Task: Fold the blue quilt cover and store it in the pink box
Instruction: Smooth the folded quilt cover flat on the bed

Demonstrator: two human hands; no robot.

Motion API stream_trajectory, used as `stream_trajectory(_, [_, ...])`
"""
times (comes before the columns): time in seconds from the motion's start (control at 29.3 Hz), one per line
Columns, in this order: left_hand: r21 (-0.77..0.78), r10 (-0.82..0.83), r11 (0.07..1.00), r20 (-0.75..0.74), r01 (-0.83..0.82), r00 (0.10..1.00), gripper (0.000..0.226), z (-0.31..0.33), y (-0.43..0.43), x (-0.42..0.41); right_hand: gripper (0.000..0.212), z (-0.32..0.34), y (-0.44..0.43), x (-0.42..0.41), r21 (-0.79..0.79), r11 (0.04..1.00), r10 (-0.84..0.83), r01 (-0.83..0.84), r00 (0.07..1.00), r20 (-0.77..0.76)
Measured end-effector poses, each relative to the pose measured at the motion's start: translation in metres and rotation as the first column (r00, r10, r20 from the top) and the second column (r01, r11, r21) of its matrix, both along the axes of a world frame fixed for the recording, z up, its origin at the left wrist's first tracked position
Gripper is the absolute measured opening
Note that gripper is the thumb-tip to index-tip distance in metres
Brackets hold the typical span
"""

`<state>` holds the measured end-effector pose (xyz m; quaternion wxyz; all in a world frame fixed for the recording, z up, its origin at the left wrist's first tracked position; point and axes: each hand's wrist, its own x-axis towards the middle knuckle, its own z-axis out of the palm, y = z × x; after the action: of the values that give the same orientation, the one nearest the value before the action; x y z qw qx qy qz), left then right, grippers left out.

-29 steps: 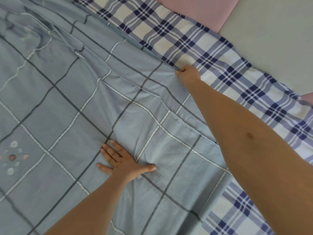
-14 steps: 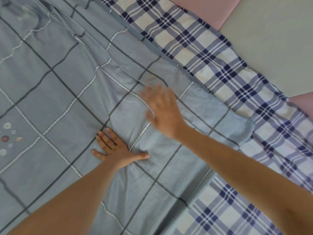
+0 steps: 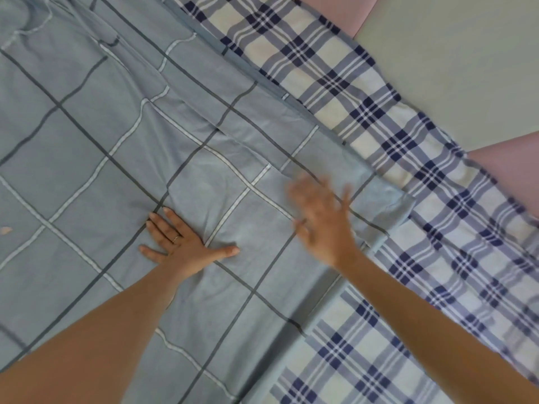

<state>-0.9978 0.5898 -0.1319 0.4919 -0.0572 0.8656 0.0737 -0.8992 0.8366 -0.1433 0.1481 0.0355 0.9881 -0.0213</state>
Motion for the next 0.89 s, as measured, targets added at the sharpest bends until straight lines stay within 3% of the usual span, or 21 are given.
stream_trajectory(0.03, [-0.006,-0.002,1.0,-0.009,0.002,1.0,0.166,-0.002,0.001,0.001,0.061,-0.007,-0.005,0.01,-0.002,0.993,0.116,-0.116,0.992,0.051])
stream_trajectory(0.07, [-0.008,0.001,1.0,-0.016,-0.001,1.0,0.166,-0.003,0.001,0.001,0.065,-0.015,0.0,0.02,0.039,0.996,0.076,-0.082,0.989,0.129])
stream_trajectory(0.1, [-0.005,0.003,1.0,-0.016,-0.003,1.0,0.167,-0.004,0.001,0.002,0.068,-0.023,0.009,0.031,0.109,0.988,-0.124,0.107,0.978,0.17])
stream_trajectory(0.14, [-0.006,-0.003,1.0,-0.02,0.003,1.0,0.168,-0.007,0.001,0.004,0.069,-0.027,0.016,0.037,0.174,0.912,-0.396,0.371,0.907,0.142])
stream_trajectory(0.17, [-0.011,-0.008,1.0,-0.03,0.008,1.0,0.168,-0.01,0.001,0.006,0.068,-0.027,0.021,0.036,0.198,0.779,-0.621,0.595,0.777,0.105])
stream_trajectory(0.21, [-0.012,-0.008,1.0,-0.042,0.008,0.999,0.169,-0.012,0.001,0.006,0.067,-0.025,0.014,0.031,0.192,0.65,-0.757,0.736,0.649,0.073])
stream_trajectory(0.24, [-0.003,0.001,1.0,-0.056,-0.001,0.998,0.17,-0.013,0.0,0.006,0.066,-0.022,-0.001,0.023,0.165,0.577,-0.814,0.8,0.579,0.042])
stream_trajectory(0.31, [0.019,0.025,1.0,-0.085,-0.024,0.996,0.169,-0.015,0.001,0.007,0.064,-0.019,-0.052,0.001,0.071,0.58,-0.811,0.812,0.583,-0.048])
stream_trajectory(0.41, [0.052,0.077,0.996,-0.126,-0.071,0.989,0.16,-0.017,-0.001,0.009,0.066,-0.025,-0.129,-0.014,-0.148,0.629,-0.776,0.764,0.628,-0.057])
stream_trajectory(0.62, [0.135,0.1,0.989,-0.284,-0.064,0.954,0.116,-0.034,-0.002,0.023,0.064,-0.05,-0.139,-0.012,-0.16,0.586,-0.809,0.794,0.566,-0.158])
stream_trajectory(0.68, [0.192,-0.007,0.977,-0.413,0.094,0.911,0.097,-0.039,-0.017,0.031,0.064,-0.051,-0.143,-0.01,-0.158,0.6,-0.797,0.784,0.571,-0.197])
stream_trajectory(0.75, [0.144,-0.188,0.93,-0.6,0.337,0.777,0.078,-0.051,-0.027,0.007,0.064,-0.053,-0.142,-0.013,-0.167,0.593,-0.802,0.787,0.561,-0.206])
stream_trajectory(0.89, [-0.006,-0.482,0.764,-0.67,0.645,0.565,0.071,-0.063,0.016,-0.09,0.064,-0.054,-0.141,-0.01,-0.146,0.594,-0.797,0.791,0.554,-0.24])
